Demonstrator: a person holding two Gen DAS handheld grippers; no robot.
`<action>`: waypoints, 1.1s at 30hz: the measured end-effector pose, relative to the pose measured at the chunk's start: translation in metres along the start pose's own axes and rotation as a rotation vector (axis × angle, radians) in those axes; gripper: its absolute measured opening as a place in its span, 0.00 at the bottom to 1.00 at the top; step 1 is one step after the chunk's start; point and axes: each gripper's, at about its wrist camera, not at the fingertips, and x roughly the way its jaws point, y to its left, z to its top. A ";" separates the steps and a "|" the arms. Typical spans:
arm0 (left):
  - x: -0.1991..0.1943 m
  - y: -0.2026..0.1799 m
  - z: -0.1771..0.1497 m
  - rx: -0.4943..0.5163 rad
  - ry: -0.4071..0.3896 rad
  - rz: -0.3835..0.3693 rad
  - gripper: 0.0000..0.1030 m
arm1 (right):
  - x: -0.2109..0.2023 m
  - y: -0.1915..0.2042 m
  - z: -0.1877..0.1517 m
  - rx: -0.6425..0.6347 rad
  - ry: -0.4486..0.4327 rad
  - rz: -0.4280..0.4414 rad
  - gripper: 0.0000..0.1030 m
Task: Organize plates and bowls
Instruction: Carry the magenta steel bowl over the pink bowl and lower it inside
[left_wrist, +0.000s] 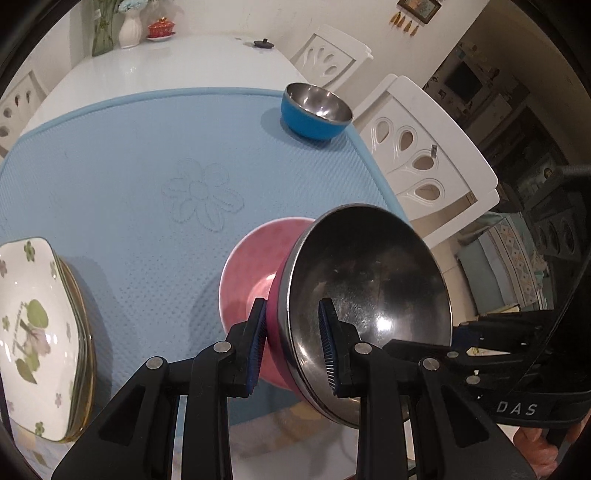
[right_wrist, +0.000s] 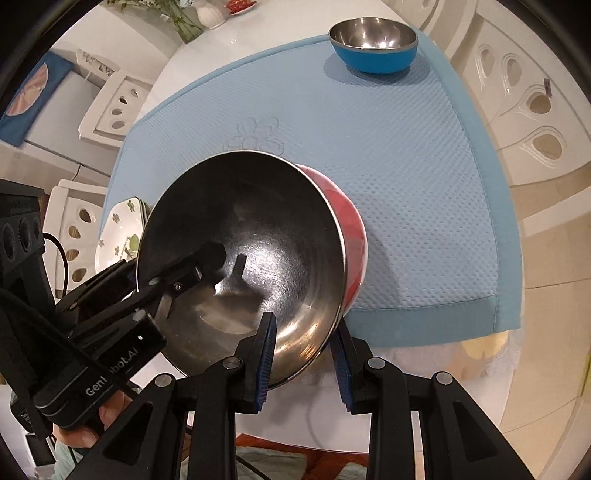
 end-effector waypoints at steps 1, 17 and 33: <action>0.000 0.000 -0.001 0.000 -0.001 0.000 0.23 | 0.000 0.000 0.000 -0.003 -0.001 -0.002 0.29; 0.014 0.005 -0.005 -0.047 0.023 -0.004 0.23 | 0.008 0.014 -0.001 -0.011 0.018 -0.039 0.30; 0.020 0.011 -0.002 -0.048 0.033 0.089 0.29 | 0.013 0.015 0.011 -0.051 0.076 -0.092 0.31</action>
